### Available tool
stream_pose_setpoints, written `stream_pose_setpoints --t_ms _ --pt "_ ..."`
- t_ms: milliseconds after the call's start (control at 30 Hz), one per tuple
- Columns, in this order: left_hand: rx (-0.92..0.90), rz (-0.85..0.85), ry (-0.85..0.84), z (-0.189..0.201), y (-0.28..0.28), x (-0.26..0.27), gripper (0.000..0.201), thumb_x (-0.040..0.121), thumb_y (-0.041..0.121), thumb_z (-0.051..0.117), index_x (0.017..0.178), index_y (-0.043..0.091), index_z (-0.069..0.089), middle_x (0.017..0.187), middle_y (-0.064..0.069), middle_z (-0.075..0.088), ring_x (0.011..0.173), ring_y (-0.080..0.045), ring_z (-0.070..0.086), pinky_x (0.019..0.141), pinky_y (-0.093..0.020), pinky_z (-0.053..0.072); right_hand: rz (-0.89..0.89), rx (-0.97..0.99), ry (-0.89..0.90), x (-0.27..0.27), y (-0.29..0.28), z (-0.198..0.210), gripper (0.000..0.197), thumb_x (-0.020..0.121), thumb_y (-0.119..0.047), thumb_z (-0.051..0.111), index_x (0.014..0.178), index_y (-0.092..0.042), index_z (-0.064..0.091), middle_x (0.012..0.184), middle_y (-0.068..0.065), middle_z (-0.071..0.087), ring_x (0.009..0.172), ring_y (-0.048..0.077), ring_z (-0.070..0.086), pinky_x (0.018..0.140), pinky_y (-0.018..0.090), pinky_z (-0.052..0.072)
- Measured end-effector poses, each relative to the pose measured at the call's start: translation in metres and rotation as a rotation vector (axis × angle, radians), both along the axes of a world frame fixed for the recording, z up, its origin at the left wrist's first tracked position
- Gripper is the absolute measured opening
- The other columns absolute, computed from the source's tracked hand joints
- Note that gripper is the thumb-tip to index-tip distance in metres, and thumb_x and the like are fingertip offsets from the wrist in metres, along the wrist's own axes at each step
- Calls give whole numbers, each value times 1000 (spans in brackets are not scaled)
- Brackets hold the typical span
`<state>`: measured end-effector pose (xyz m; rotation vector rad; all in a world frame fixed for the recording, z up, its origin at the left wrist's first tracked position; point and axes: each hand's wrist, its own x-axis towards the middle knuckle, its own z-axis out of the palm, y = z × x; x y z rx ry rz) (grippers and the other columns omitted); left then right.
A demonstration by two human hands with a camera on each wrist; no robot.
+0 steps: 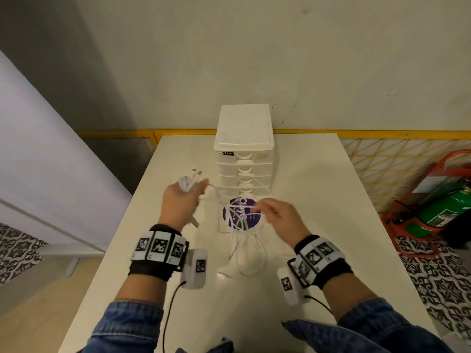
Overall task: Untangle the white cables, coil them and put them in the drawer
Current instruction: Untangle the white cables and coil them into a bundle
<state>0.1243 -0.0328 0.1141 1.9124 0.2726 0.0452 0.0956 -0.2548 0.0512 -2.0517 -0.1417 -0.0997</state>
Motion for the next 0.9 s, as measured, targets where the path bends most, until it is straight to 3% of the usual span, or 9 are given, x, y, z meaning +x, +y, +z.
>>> stream_pose_setpoints --t_ms 67,133,267,433,567,667,767,833,900 --pt "96 36 -22 1 14 2 35 80 35 74 78 4 57 61 -8 54 52 -19 48 53 -27 42 -203 -54 -5 3 -24 -9 20 95 -21 52 83 -18 67 66 -21 57 60 -4 54 68 22 38" --pt "188 -15 -22 -2 13 0 42 78 36 76 82 -2 57 64 -11 55 55 -21 50 45 -25 43 -295 -137 -4 4 -38 -12 22 95 -22 51 79 -17 64 62 -21 53 61 5 51 66 24 35" --pt "211 -21 8 -3 8 1 41 79 37 74 78 1 54 62 -11 54 53 -21 50 36 -20 40 -206 0 91 3 -47 -9 13 83 -28 68 78 -17 63 62 -9 52 61 10 45 63 20 37" --pt "117 130 -103 3 23 7 36 82 31 73 77 1 54 66 -13 51 55 -23 49 29 -16 37 -169 -292 151 2 -60 -11 25 77 -47 69 65 -26 64 54 -9 52 57 9 48 58 24 36" --pt "-3 280 -186 7 28 6 29 85 29 70 70 15 50 66 -6 51 55 -16 48 32 -11 36 -84 -558 295 -7 -62 -25 31 84 -50 60 73 -21 63 62 -8 54 68 15 54 62 27 37" --pt "27 146 -145 11 16 2 30 85 31 70 78 7 53 66 -7 52 55 -17 49 34 -12 38 22 -283 356 -10 -50 -27 25 83 -33 67 105 -21 65 98 -5 62 96 11 57 83 23 41" --pt "60 -22 -120 13 -4 -1 32 84 31 70 81 3 54 63 -10 52 49 -17 47 33 -14 38 -2 -8 -1 -3 -24 6 36 86 -13 58 122 -19 56 116 -5 55 108 7 51 95 21 40" --pt "34 -96 -107 15 -18 -3 34 83 32 72 78 4 53 60 -11 49 45 -16 45 34 -19 40 42 14 -119 3 0 31 38 87 -28 56 124 -19 55 115 -7 56 106 3 52 93 15 41" --pt "-11 -175 -96 20 -30 -5 35 82 30 73 77 2 53 56 -11 46 43 -17 43 35 -24 44 46 -12 -38 7 22 41 40 87 -41 57 122 -21 56 107 -6 61 98 5 57 87 19 44"
